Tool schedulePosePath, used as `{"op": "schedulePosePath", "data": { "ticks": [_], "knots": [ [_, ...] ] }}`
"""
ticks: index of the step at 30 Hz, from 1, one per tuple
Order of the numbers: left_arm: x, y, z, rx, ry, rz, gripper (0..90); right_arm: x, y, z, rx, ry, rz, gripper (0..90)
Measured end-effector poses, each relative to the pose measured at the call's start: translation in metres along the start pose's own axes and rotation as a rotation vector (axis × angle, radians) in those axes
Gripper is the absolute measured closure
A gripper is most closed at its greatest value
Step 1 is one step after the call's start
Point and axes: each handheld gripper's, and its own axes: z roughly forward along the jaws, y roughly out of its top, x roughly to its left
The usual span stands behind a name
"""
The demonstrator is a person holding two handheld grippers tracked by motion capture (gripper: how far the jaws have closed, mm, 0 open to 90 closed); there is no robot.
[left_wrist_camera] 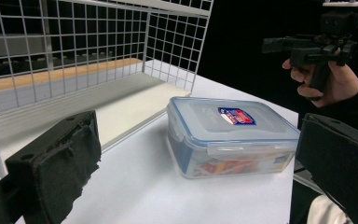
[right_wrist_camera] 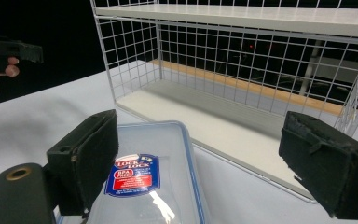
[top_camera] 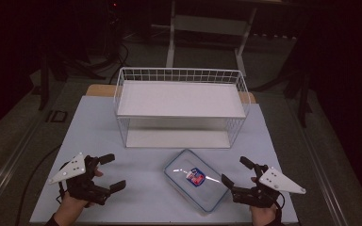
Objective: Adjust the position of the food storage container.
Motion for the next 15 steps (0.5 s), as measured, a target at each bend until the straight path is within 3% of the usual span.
{"op": "schedulePosePath", "data": {
  "ticks": [5,12,15],
  "knots": [
    [0.000,0.001,-0.001,-0.009,0.002,0.000,0.0,0.006,0.005,0.000,-0.002,0.013,0.005,11.5],
    [0.000,0.003,-0.002,-0.023,0.008,0.003,0.0,0.020,0.016,0.003,0.032,0.103,0.066,11.5],
    [0.000,0.004,-0.002,-0.025,0.010,0.005,0.0,0.028,0.018,0.005,0.053,0.132,0.069,14.2]
  ]
}}
